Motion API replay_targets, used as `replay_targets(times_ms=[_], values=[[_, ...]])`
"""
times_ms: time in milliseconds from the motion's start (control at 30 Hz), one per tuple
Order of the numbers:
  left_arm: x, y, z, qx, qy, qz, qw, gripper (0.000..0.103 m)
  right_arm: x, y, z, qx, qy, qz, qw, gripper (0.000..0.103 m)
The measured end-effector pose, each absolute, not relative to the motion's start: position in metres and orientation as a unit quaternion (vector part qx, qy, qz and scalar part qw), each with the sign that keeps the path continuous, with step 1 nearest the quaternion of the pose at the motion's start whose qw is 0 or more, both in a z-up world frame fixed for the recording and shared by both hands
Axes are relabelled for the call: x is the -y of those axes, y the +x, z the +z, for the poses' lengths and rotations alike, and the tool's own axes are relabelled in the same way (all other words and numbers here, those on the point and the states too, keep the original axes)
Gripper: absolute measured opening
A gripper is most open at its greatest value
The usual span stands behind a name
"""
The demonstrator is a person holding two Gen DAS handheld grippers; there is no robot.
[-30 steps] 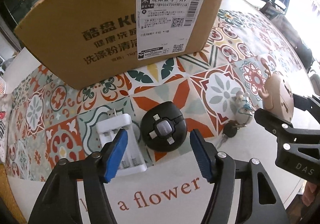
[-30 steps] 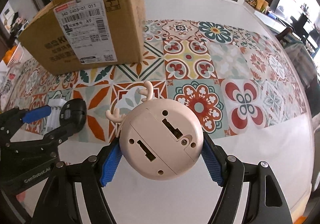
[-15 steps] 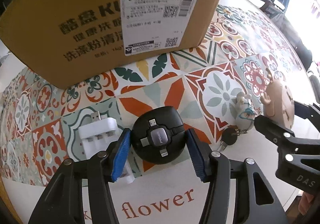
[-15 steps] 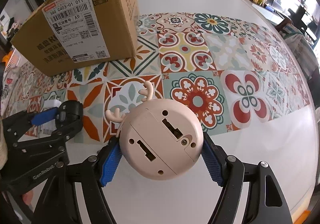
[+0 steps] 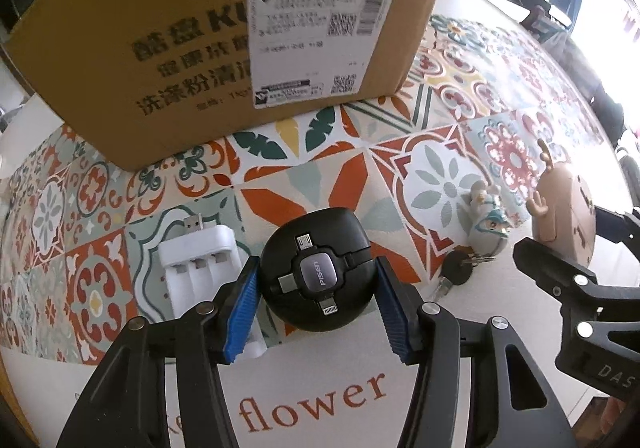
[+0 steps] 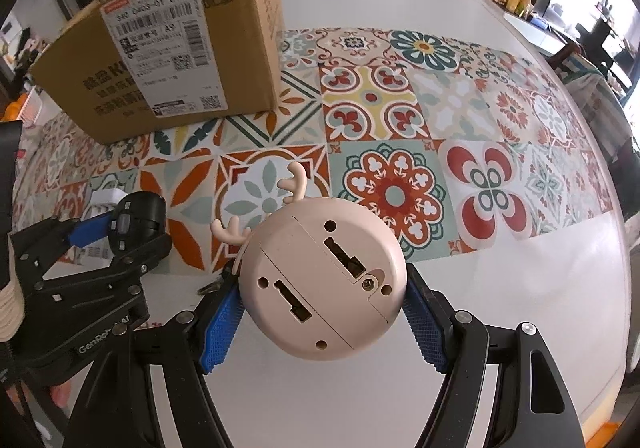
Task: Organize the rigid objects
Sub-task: 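Carry the black cable reel and pink device over the box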
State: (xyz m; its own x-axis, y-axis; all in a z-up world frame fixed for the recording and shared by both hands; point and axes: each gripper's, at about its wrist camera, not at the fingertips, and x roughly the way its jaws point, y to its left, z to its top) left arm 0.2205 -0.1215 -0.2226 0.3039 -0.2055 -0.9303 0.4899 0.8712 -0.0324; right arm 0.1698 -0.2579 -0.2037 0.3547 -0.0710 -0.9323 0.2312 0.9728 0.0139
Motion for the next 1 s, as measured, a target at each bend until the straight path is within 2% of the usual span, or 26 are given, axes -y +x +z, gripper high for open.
replay_targets(times_ms=[1000], values=[[0.071, 0.231, -0.065, -0.426, 0.074, -0.175, 0.885, 0.055, 0.225, 0.196, -0.067, -0.428, 0.034, -0.032, 0.903, 0.074]])
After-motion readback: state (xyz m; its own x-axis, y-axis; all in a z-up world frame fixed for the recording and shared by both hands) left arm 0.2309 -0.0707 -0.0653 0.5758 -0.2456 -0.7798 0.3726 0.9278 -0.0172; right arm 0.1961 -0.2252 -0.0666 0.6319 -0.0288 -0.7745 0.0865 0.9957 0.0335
